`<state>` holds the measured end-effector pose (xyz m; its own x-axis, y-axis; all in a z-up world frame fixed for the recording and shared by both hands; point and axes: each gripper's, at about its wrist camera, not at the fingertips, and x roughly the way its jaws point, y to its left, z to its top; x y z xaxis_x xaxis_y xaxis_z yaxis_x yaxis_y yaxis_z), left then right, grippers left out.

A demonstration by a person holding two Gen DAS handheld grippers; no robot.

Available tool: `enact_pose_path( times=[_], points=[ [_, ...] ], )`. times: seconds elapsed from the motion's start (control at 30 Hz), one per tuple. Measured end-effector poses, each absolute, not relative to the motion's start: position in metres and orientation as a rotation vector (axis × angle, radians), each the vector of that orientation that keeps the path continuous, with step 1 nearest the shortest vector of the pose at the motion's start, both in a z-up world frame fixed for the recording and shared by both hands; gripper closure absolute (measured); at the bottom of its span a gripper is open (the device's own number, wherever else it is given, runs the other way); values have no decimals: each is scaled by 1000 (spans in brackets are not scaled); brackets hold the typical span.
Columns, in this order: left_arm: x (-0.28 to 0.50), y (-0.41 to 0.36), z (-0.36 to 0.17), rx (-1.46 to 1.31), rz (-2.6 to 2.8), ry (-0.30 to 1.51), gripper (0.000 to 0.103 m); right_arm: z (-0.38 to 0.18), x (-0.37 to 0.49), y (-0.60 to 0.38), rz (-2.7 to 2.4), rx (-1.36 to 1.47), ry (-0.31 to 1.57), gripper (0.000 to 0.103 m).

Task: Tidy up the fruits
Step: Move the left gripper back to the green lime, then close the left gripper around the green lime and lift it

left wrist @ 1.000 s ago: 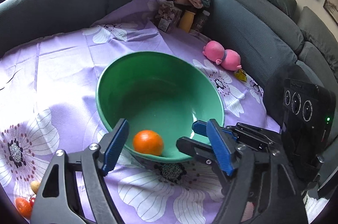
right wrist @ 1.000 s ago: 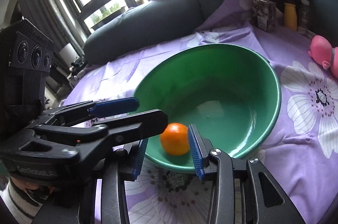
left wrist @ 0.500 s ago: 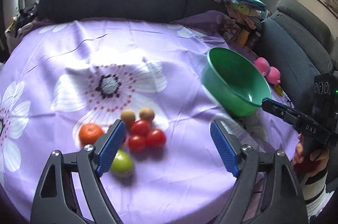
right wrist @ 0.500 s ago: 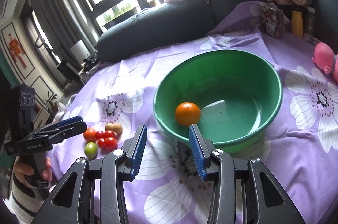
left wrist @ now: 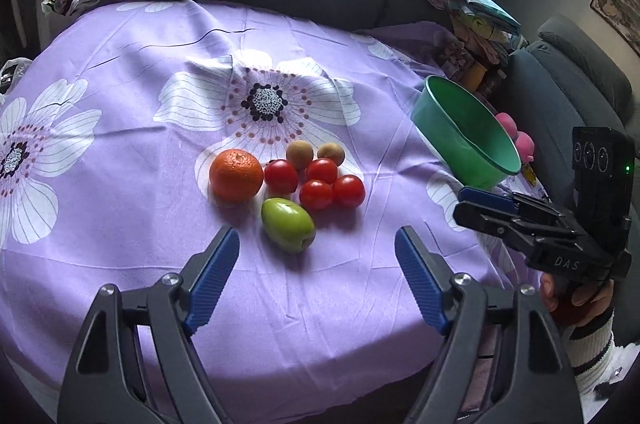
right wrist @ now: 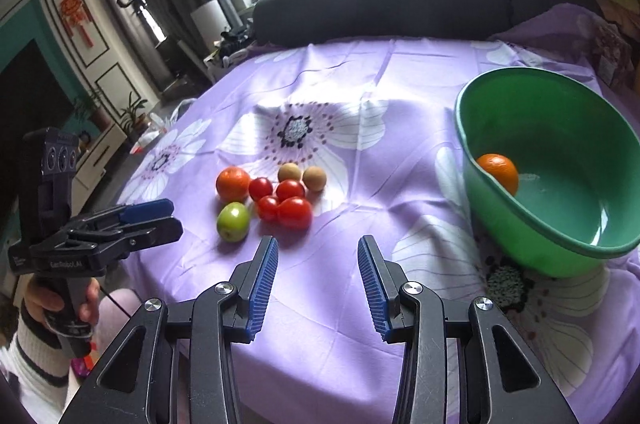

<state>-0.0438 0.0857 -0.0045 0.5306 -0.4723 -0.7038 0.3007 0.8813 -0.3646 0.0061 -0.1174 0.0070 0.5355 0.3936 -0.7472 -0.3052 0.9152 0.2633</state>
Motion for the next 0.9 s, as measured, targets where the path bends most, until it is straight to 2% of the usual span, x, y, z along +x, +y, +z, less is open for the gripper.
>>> enact_pose_path(
  times=[0.27, 0.33, 0.67, 0.73, 0.9],
  points=[
    [-32, 80, -18, -212, -494, 929, 30, -8, 11, -96, 452, 61, 977, 60],
    [-29, 80, -20, -222, -498, 935, 34, -11, 12, -90, 464, 43, 985, 60],
    [-5, 92, -32, -300, -495, 978, 35, -32, 23, -52, 587, 55, 1051, 60],
    [-2, 93, -36, -320, -501, 996, 41, -35, 28, -41, 609, 50, 1058, 60],
    [1, 95, -40, -344, -517, 1015, 47, -45, 41, -21, 617, 35, 1071, 60]
  ],
)
